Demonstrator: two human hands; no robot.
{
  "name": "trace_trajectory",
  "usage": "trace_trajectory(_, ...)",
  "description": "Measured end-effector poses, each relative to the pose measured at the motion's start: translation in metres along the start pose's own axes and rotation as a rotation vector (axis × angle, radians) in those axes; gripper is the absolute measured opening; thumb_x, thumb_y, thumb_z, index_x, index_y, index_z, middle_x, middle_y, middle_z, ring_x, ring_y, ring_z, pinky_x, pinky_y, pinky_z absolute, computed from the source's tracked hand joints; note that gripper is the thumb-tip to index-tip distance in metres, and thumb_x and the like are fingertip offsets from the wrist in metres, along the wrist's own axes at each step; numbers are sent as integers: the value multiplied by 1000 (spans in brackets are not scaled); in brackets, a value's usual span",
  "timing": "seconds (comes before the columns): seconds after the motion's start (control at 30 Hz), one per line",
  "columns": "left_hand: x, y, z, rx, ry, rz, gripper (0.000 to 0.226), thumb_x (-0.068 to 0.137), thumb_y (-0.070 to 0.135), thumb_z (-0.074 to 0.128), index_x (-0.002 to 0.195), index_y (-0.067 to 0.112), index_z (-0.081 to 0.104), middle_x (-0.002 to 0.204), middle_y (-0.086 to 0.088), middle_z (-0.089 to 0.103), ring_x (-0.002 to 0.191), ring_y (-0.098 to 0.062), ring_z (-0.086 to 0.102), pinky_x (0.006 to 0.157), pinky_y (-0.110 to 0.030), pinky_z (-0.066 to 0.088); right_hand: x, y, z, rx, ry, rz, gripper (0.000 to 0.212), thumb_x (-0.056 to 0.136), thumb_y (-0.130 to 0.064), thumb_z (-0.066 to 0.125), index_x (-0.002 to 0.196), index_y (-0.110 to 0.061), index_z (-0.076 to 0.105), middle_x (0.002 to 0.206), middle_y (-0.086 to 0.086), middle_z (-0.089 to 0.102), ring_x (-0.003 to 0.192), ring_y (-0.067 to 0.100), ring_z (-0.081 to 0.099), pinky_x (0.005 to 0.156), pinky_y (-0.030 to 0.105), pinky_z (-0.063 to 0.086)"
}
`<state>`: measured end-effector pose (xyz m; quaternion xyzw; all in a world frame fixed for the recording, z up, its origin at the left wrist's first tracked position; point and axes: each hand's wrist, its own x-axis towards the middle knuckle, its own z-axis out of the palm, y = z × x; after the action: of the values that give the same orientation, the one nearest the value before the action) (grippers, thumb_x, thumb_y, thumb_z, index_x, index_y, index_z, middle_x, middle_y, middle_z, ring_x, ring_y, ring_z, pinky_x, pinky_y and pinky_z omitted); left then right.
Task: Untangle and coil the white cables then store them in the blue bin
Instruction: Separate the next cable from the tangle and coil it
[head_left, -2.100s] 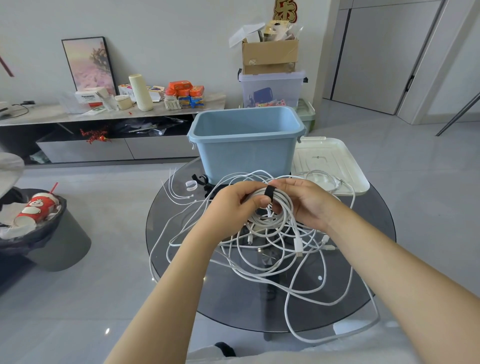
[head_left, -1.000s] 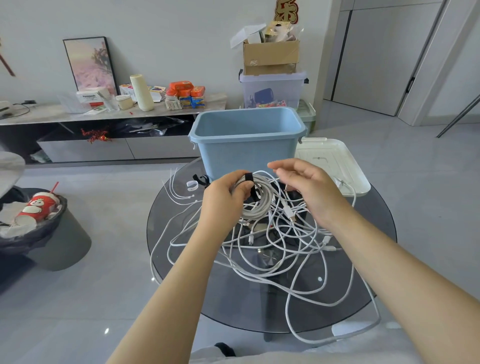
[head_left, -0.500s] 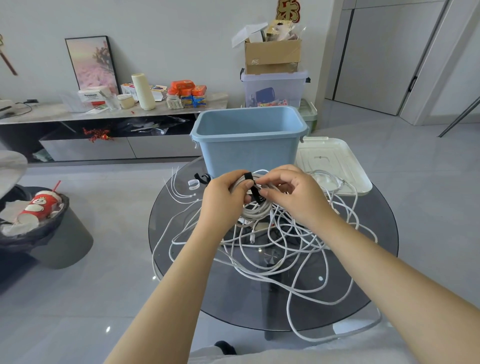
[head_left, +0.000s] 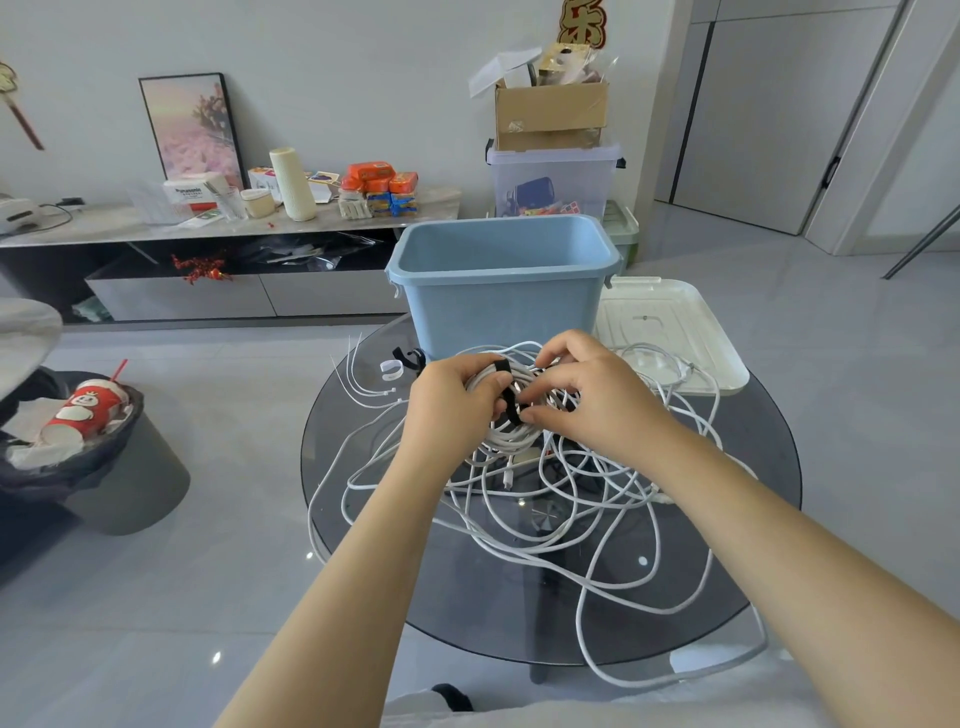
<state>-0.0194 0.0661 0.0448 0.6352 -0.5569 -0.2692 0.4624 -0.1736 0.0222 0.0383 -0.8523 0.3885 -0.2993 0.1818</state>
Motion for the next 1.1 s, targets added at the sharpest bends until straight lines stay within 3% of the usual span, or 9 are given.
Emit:
trace_trajectory(0.13,0,-1,0,3,3,-5,19,91,10,56,87,24,68,61,5,63,57,-8,61,55,-11,45,0,0,1,-4,-12,-14,4,76,-19,77,80,-18,74,98,-7,48,83,-6,44,74,3,28)
trace_trajectory(0.23,-1,-4,-1,-23,2,-18,18,90,11,58,93,24,70,61,6,63,55,-3,61,56,-9,45,-1,1,1,16,-6,-37,4,80,-14,73,79,-14,69,98,-8,49,96,6,45,82,4,28)
trace_trajectory(0.33,1,-6,0,-14,-18,-15,18,90,12,60,99,22,72,61,8,64,53,4,59,58,-8,45,-2,-2,3,59,43,-85,9,86,-6,63,82,-13,60,96,-5,49,96,11,44,87,8,29)
trace_trajectory(0.5,-2,1,2,-3,-143,7,23,91,10,59,107,23,71,57,10,59,44,7,53,47,-5,36,-3,-5,-3,187,185,27,11,93,-6,50,89,-16,49,73,-14,49,68,-4,49,64,11,36)
trace_trajectory(0.6,-3,5,5,55,-208,46,26,92,12,58,114,24,68,56,7,55,39,5,46,45,-4,33,-3,-1,-4,173,222,56,9,95,-9,49,90,-16,47,70,-14,51,64,4,51,62,23,40)
trace_trajectory(0.73,-1,4,7,90,-246,72,28,93,14,57,118,23,67,56,7,54,49,-2,45,51,-8,37,-5,-4,-2,111,254,8,3,95,-9,49,93,-10,51,68,-16,49,63,14,50,60,32,40)
trace_trajectory(0.87,0,3,8,57,-308,105,26,94,13,52,95,31,71,57,5,49,60,-13,45,62,-22,41,-6,-10,-1,48,312,-59,3,93,-10,49,93,-10,52,67,-19,46,59,9,46,55,24,34)
trace_trajectory(0.97,-3,4,9,57,-347,149,30,93,12,52,76,34,65,64,-3,48,64,-16,43,66,-29,40,-6,-13,0,42,317,-37,4,93,-7,50,94,-8,54,70,-13,49,65,20,52,60,31,39)
trace_trajectory(1.1,-4,6,9,93,-353,180,38,93,11,50,68,39,60,64,-8,46,63,-17,40,64,-29,35,-6,-14,1,48,327,-4,4,94,-8,49,93,-10,53,68,-12,50,65,23,53,60,34,41)
